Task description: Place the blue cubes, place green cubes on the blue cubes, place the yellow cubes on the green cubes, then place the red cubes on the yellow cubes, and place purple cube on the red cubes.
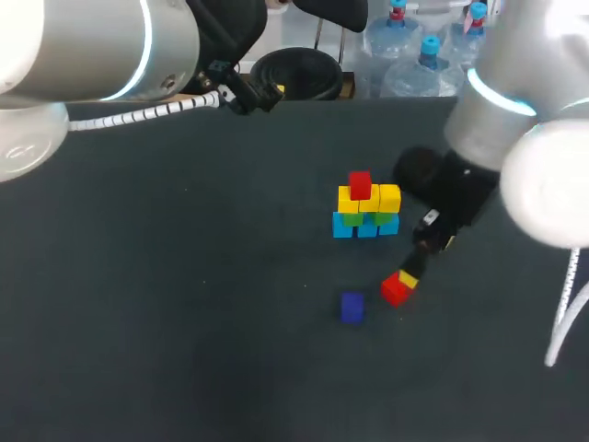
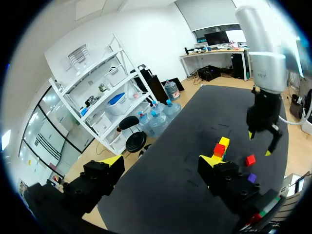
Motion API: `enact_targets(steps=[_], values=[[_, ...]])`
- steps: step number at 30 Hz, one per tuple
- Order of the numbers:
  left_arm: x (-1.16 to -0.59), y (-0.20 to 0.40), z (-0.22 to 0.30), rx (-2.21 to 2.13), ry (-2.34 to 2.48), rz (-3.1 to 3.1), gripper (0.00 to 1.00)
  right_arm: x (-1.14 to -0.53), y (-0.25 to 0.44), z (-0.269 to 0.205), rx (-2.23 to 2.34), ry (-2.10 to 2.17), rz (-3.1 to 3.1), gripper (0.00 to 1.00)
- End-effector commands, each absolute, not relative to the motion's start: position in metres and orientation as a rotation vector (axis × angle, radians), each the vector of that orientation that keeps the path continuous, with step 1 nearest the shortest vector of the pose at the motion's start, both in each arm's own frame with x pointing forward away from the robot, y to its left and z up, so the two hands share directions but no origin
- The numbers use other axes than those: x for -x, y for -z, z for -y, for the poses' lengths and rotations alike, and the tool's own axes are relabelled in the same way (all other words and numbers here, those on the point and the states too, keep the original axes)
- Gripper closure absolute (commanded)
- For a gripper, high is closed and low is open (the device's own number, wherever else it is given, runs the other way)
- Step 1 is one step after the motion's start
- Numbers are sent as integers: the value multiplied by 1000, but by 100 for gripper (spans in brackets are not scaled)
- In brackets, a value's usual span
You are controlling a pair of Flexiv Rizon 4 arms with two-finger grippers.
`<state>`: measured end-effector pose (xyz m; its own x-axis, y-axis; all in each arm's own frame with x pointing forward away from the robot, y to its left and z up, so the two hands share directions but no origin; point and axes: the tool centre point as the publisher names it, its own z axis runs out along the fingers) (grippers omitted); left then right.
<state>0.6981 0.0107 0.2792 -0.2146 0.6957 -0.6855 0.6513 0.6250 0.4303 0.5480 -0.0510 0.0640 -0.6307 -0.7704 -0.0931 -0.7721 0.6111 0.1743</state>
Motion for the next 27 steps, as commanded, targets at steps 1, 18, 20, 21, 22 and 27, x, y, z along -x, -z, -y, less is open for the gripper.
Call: enact_targets(steps=[1, 18, 20, 21, 22, 27], values=[[-698, -279, -10, -1065, -63, -1923, 0, -528, -64, 30, 1330, -99, -2828, 0], [-698, -279, -10, -1065, -63, -1923, 0, -528, -36, 33, 1202, 109, -2806, 0], [-698, -279, -10, -1065, -63, -1923, 0, -532, -34, 35, 1183, 98, -2806, 0], [-698, -279, -10, -1065, -63, -1923, 0, -534, -33, 35, 1183, 84, -2804, 0], [-698, -279, -10, -1065, -63, -1923, 0, -536, -32, 36, 1184, 85, -2803, 0], [-698, -279, -10, -1065, -63, -1923, 0, -547, -27, 34, 1202, 43, -2807, 0]])
